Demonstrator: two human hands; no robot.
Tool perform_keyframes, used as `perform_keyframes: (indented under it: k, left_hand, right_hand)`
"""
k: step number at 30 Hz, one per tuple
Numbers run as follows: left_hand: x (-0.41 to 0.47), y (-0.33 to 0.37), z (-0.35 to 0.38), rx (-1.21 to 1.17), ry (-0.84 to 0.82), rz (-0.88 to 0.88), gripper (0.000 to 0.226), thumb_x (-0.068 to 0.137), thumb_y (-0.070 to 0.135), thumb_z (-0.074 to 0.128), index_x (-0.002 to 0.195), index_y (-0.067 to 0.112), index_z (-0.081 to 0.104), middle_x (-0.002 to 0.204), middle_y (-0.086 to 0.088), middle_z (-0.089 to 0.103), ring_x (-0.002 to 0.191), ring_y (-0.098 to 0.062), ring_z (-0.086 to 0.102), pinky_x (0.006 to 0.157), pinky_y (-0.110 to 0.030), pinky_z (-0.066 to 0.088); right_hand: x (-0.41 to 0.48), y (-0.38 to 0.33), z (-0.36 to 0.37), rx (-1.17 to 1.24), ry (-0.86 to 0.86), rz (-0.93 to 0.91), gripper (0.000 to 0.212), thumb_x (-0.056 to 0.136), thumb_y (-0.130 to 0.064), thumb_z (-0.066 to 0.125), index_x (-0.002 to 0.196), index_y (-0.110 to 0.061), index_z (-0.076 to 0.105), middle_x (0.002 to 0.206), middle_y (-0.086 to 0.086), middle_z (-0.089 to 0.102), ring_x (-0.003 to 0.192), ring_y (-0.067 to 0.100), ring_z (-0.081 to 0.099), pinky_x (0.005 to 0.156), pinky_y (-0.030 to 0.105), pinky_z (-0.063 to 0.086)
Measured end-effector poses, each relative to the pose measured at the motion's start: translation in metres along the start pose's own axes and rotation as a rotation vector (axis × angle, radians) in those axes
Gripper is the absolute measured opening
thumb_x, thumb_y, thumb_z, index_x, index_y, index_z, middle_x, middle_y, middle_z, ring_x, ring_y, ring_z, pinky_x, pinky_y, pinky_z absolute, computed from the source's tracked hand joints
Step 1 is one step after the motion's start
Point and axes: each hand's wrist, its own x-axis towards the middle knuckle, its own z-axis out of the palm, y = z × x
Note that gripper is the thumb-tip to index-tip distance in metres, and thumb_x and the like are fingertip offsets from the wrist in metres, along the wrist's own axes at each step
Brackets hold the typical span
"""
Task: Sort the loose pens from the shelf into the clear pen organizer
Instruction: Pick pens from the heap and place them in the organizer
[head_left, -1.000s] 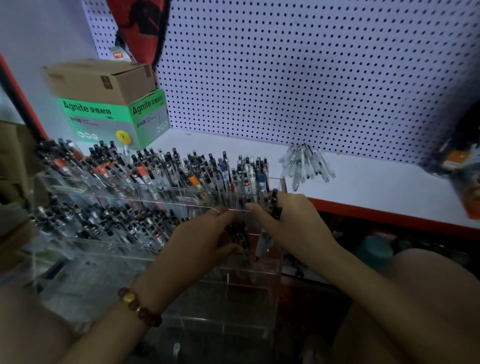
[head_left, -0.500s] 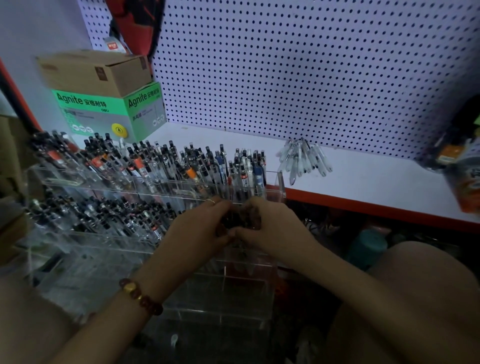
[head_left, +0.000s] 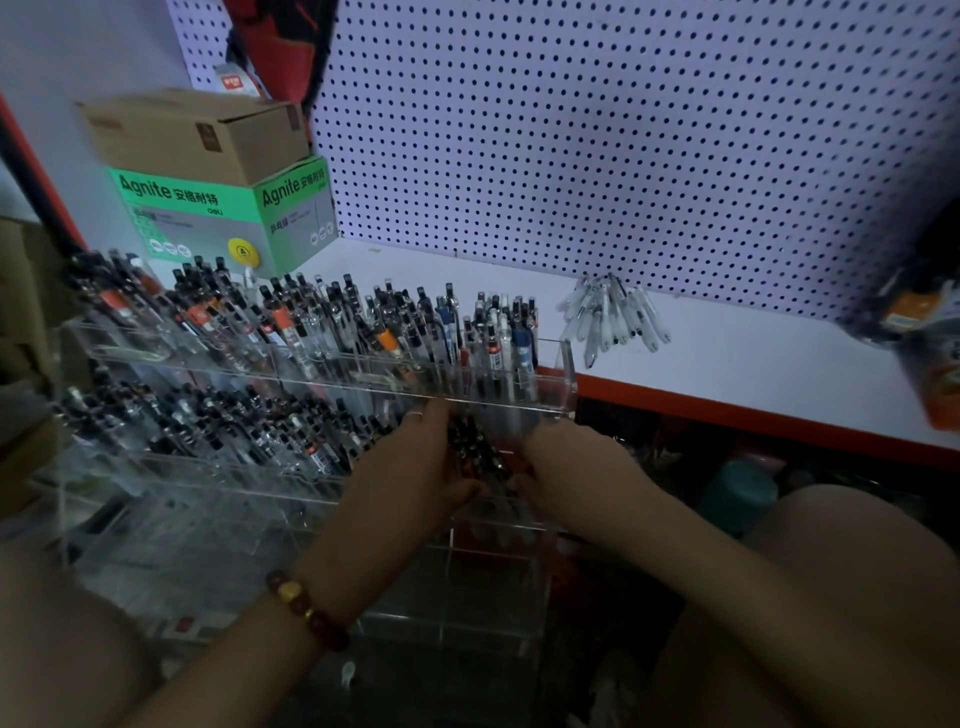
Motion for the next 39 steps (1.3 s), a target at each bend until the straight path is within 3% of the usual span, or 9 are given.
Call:
perform_keyframes:
  k: [13,21,23,27,29,31,33,36,39]
  left_hand:
    - [0.008,-0.004,0.005,-0.255,0.001,0.008,0.037,0.074,0.012,0.078,0.105,0.014,0.059,0.101,-0.002,0.064,0.093,-0.016,0.06,0.079,-0.028,0.048]
    - [0.005,0.0,-0.007,-0.153,-0.058,-0.024,0.057,0.071,0.024,0.082,0.118,0.018,0.052,0.106,0.002,0.062,0.096,-0.015,0.059,0.078,-0.025,0.046]
    - [0.003,0.003,-0.014,-0.106,-0.021,-0.012,0.057,0.07,0.032,0.082,0.117,0.02,0.051,0.101,0.004,0.06,0.089,-0.012,0.055,0.075,-0.026,0.044]
    - [-0.002,0.009,-0.03,-0.004,0.11,0.066,0.052,0.067,0.05,0.078,0.103,0.026,0.051,0.084,0.014,0.049,0.075,-0.01,0.049,0.061,-0.026,0.037]
    - [-0.001,0.01,-0.037,-0.023,0.172,0.145,0.046,0.068,0.059,0.068,0.094,0.026,0.052,0.073,0.014,0.049,0.064,-0.007,0.049,0.053,-0.023,0.034]
    - [0.004,0.014,-0.046,-0.094,0.218,0.217,0.04,0.073,0.061,0.057,0.089,0.024,0.055,0.066,0.012,0.05,0.057,-0.002,0.047,0.049,-0.02,0.032]
    - [0.012,0.021,-0.056,-0.179,0.223,0.261,0.027,0.084,0.051,0.055,0.086,0.025,0.056,0.066,0.011,0.051,0.058,-0.003,0.048,0.05,-0.019,0.031]
    - [0.026,0.035,-0.07,-0.184,0.228,0.333,0.012,0.091,0.036,0.057,0.083,0.028,0.057,0.069,0.011,0.053,0.063,-0.004,0.051,0.052,-0.023,0.034]
    - [0.044,0.051,-0.081,-0.169,0.212,0.357,0.006,0.088,0.037,0.056,0.084,0.033,0.057,0.074,0.015,0.056,0.066,-0.003,0.053,0.055,-0.023,0.039]
  right_hand:
    - [0.008,-0.006,0.024,0.173,0.011,-0.012,0.029,0.095,-0.015,0.049,0.123,-0.009,0.045,0.111,0.01,0.063,0.104,0.03,0.06,0.096,0.045,0.041]
    - [-0.004,-0.001,0.012,0.171,0.056,-0.034,0.027,0.094,-0.018,0.051,0.12,-0.013,0.055,0.111,0.008,0.063,0.102,0.025,0.062,0.078,0.032,0.05]
    - [-0.01,0.002,0.001,0.163,0.134,-0.036,0.027,0.094,-0.022,0.051,0.119,-0.021,0.062,0.109,0.003,0.067,0.099,0.02,0.064,0.082,0.032,0.053]
    - [-0.016,0.016,-0.027,0.377,0.262,-0.066,0.019,0.096,-0.028,0.052,0.093,-0.025,0.07,0.079,-0.007,0.07,0.068,0.008,0.065,0.069,0.029,0.057]
    - [-0.016,0.028,-0.043,0.64,0.361,-0.047,0.02,0.095,-0.022,0.052,0.084,-0.024,0.069,0.056,-0.01,0.061,0.046,0.002,0.054,0.047,0.015,0.046]
    - [-0.011,0.042,-0.056,0.839,0.5,-0.001,0.022,0.095,-0.013,0.05,0.083,-0.017,0.068,0.043,-0.008,0.05,0.038,0.005,0.04,0.04,0.012,0.034]
    - [0.0,0.059,-0.068,0.93,0.576,0.077,0.024,0.095,-0.008,0.048,0.083,-0.011,0.068,0.044,-0.006,0.049,0.037,0.003,0.04,0.039,0.012,0.032]
    - [0.025,0.095,-0.083,0.996,0.482,0.231,0.023,0.097,-0.006,0.045,0.09,-0.007,0.067,0.059,0.002,0.054,0.038,0.004,0.039,0.038,0.013,0.029]
    - [0.053,0.142,-0.089,0.949,0.41,0.421,0.019,0.096,-0.002,0.045,0.101,-0.004,0.063,0.083,0.005,0.057,0.057,0.012,0.042,0.049,0.021,0.033]
